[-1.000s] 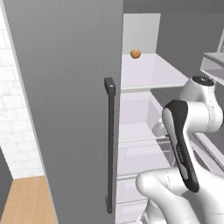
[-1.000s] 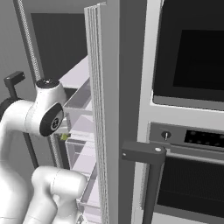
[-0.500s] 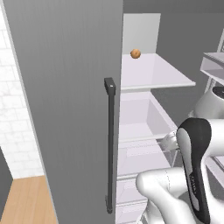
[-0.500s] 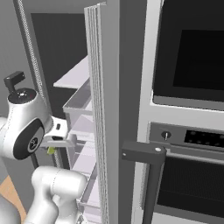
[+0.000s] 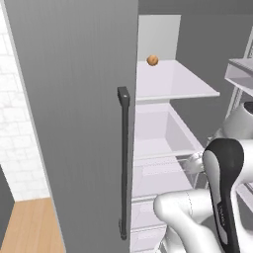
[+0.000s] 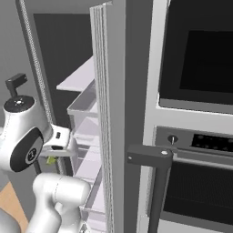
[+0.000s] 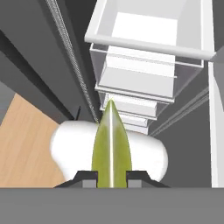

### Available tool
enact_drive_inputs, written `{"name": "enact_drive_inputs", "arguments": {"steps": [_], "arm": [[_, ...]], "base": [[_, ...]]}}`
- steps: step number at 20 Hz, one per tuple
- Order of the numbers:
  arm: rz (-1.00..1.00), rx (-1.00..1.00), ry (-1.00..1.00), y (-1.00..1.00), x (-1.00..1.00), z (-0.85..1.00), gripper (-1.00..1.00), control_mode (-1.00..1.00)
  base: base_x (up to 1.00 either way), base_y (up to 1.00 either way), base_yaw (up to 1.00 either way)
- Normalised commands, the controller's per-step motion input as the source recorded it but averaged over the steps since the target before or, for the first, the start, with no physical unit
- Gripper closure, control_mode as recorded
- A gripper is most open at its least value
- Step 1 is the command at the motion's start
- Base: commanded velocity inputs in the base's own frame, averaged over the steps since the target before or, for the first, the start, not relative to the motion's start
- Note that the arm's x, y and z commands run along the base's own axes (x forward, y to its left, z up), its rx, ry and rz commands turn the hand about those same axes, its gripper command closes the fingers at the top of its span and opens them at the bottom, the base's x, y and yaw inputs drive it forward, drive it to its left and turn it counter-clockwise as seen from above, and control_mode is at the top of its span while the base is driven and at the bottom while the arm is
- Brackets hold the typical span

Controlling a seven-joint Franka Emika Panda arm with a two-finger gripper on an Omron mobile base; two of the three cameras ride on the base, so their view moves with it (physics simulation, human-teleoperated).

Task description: Grab a lemon wedge from the fridge and one ice cube from the ice bowl, and put them in the glass of lemonade.

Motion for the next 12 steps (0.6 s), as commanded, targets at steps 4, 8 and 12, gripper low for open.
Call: {"name": "enact_drive_inputs", "arguments": {"steps": [4,8,12], "arm": [[0.0,0.0,0.0,0.0,0.0,0.0,1.0,1.0],[0.0,0.0,0.0,0.0,0.0,0.0,1.0,1.0],[0.0,0.0,0.0,0.0,0.0,0.0,1.0,1.0]], "base": [[-1.0,0.12,-0.05],[-1.0,0.13,-0.18],[-1.0,-0.09,-0.48]]}}
